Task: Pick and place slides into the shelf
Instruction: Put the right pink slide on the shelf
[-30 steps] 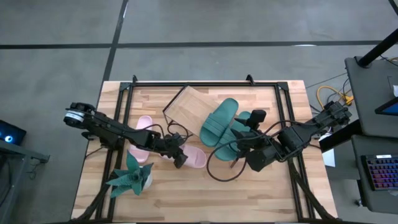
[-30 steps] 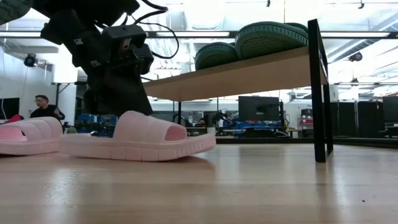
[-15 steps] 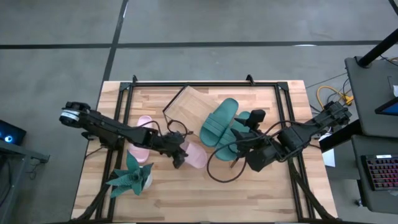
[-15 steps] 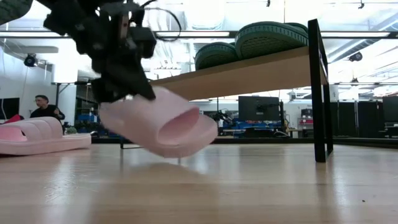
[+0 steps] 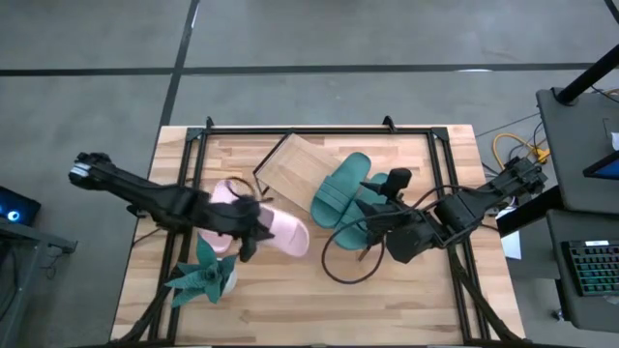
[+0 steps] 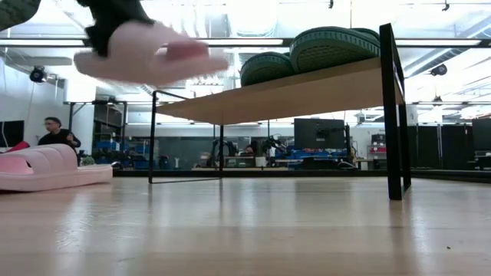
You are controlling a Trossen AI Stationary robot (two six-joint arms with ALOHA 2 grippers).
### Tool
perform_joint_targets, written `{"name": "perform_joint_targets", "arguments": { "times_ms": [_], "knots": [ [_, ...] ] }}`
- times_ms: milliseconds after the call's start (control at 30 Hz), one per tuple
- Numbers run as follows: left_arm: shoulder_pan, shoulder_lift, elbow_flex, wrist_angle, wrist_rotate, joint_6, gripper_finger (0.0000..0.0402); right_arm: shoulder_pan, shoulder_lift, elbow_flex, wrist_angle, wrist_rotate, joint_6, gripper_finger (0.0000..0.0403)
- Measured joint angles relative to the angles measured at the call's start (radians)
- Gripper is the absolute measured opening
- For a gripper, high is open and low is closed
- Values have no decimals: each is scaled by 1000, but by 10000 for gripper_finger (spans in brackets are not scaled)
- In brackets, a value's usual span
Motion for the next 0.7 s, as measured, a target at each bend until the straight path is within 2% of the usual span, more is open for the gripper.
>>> {"name": "perform_joint_targets", "arguments": {
  "times_ms": [100, 167, 400, 533, 600, 700],
  "knots": [
    [-26, -52, 18, 36, -147, 103, 1, -1, 17, 0, 103, -1, -134, 201],
    [-32, -78, 15, 67, -203, 169, 0, -1, 38, -2, 175, 0, -245, 201],
    [-34, -104, 10, 172, -238, 379, 0, -10, 142, -2, 603, -4, -663, 201],
    [-34, -98, 10, 247, -284, 552, 0, -32, 181, 2, 812, -4, -691, 201],
    [-34, -98, 10, 286, -318, 635, 0, -41, 178, 16, 833, -22, -675, 201],
    [-34, -101, 10, 333, -336, 720, 0, -45, 160, 21, 827, -102, -679, 201]
  ]
}}
